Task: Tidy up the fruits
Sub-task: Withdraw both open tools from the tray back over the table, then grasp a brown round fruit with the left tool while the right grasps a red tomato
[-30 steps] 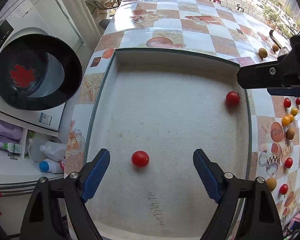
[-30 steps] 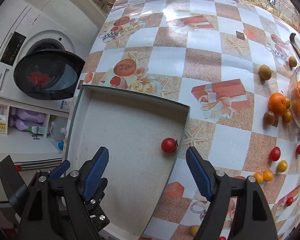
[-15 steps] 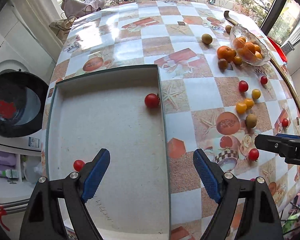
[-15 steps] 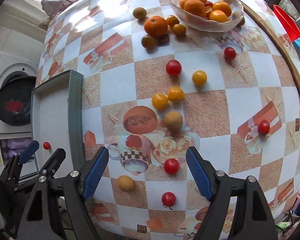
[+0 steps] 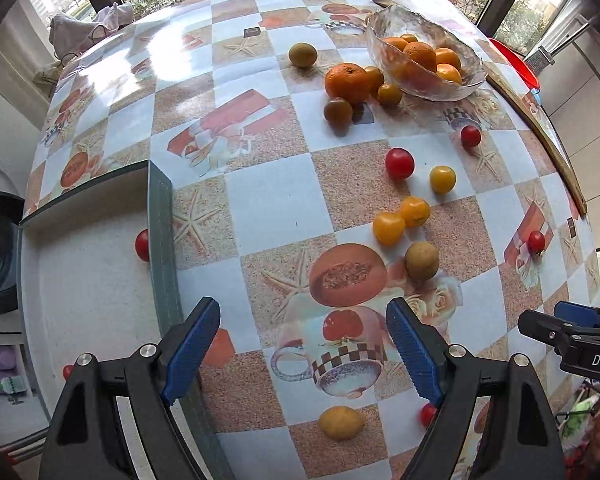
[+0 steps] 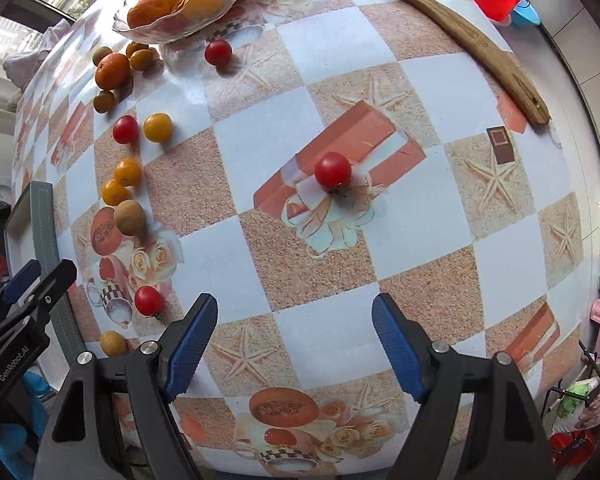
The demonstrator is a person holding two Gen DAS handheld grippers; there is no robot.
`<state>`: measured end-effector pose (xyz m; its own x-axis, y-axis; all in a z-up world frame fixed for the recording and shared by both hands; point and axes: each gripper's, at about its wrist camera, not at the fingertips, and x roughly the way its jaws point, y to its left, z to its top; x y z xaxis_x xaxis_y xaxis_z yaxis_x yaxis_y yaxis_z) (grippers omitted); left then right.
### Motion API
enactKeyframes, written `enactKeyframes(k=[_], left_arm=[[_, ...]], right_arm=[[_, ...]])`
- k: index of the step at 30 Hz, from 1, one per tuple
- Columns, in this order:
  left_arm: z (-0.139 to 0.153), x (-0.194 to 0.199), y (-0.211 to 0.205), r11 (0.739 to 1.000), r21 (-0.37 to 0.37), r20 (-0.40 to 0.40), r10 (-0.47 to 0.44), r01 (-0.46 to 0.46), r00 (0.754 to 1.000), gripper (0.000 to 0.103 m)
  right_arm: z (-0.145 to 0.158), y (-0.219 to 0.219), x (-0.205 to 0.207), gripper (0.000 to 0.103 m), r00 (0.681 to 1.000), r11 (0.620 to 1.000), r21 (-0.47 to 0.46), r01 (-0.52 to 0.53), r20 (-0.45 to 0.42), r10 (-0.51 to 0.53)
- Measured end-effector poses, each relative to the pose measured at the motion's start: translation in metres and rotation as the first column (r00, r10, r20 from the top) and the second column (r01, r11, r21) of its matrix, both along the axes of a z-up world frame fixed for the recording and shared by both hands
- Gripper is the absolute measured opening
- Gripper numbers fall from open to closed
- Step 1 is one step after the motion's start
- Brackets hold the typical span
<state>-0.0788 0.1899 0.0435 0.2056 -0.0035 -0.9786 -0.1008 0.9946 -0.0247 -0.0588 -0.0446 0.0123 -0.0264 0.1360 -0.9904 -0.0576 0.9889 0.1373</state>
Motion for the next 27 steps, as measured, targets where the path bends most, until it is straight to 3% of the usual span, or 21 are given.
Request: enactKeyframes(k=[7,17,20,22,25,27], left_arm=[[-0.013,0.012,-0.036,0.999,-0.038,-0.015,-0.037,0.036,0.999,0.086],[-0.039,0.028,-0.05,0.996,-0.006,-0.074,0.092,-0.092,0.993,0.086],[-0.04,0.031,-0.057,0.995,0.016,-0.064,0.102,-0.101,0.993,0.085],[-0.039,0.035,-0.061,0.995,0.022,-0.053,0.103,-0.102,0.993,0.079],[-0.035,0.041,-0.071,0.995,0.021,-0.037,0.095,-0.094,0.995,0.062],[-0.032,0.043,-0.077,0.997,0.019,-0.027,0.079,-0.078,0.997,0.036]], right_arm=[[-0.004,-0.021,0.009,0.082,0.998,0.999,-0.049,-0.024,0.062,0.027],[-0.012,-0.021,0.046,0.082,0.992,0.996,-0.065,-0.058,0.109,0.065],[-0.01,-0.013,0.056,0.076,0.988,0.993,-0.082,-0.087,0.121,0.096],[-0.01,0.008,0.058,0.069,0.985,0.989,-0.102,-0.107,0.125,0.12],[-0.005,0.02,0.062,0.048,0.979,0.983,-0.122,-0.136,0.134,0.152],[-0.002,0.021,0.063,0.028,0.976,0.981,-0.117,-0.153,0.136,0.168]])
